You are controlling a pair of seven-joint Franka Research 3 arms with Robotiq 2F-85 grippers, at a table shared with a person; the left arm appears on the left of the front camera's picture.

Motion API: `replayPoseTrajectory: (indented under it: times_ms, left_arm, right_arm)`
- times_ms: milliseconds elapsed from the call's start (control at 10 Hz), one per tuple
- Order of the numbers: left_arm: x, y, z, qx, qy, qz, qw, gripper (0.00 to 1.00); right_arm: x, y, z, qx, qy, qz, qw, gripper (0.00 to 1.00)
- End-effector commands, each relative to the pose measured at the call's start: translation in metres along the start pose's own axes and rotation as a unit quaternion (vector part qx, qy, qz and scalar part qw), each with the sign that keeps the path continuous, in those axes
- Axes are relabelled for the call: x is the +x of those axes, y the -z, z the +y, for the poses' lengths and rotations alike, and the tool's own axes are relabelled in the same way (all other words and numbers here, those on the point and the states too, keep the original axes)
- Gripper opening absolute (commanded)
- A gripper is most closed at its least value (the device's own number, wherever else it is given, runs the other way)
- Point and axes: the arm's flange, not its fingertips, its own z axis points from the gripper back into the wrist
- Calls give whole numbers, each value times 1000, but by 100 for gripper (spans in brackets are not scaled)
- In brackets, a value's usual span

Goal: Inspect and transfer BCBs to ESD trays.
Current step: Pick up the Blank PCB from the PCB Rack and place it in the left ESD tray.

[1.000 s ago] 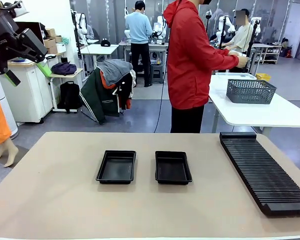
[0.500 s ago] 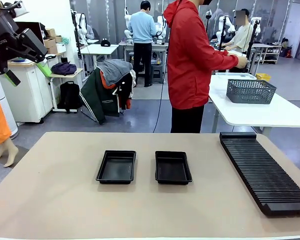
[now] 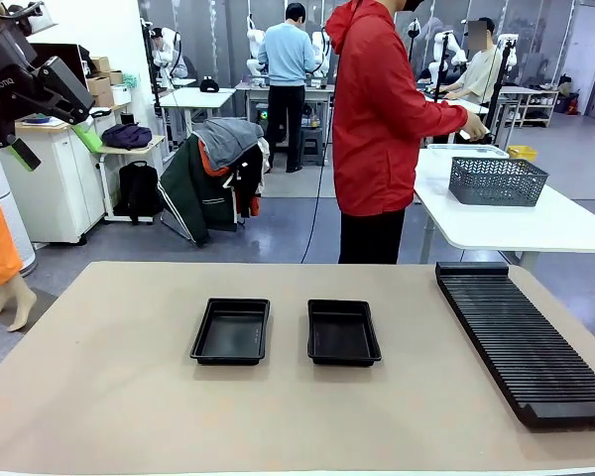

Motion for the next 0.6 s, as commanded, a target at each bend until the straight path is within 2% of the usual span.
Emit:
replayPoseTrajectory:
  times_ms: [0, 500]
  left_arm:
    - [0, 1, 0, 0, -1, 0, 1000, 100]
    - [0, 1, 0, 0, -1, 0, 1000, 100]
  right_arm:
    - [0, 0, 0, 0, 0, 0, 1000, 100]
    - [0, 0, 0, 0, 0, 0, 1000, 100]
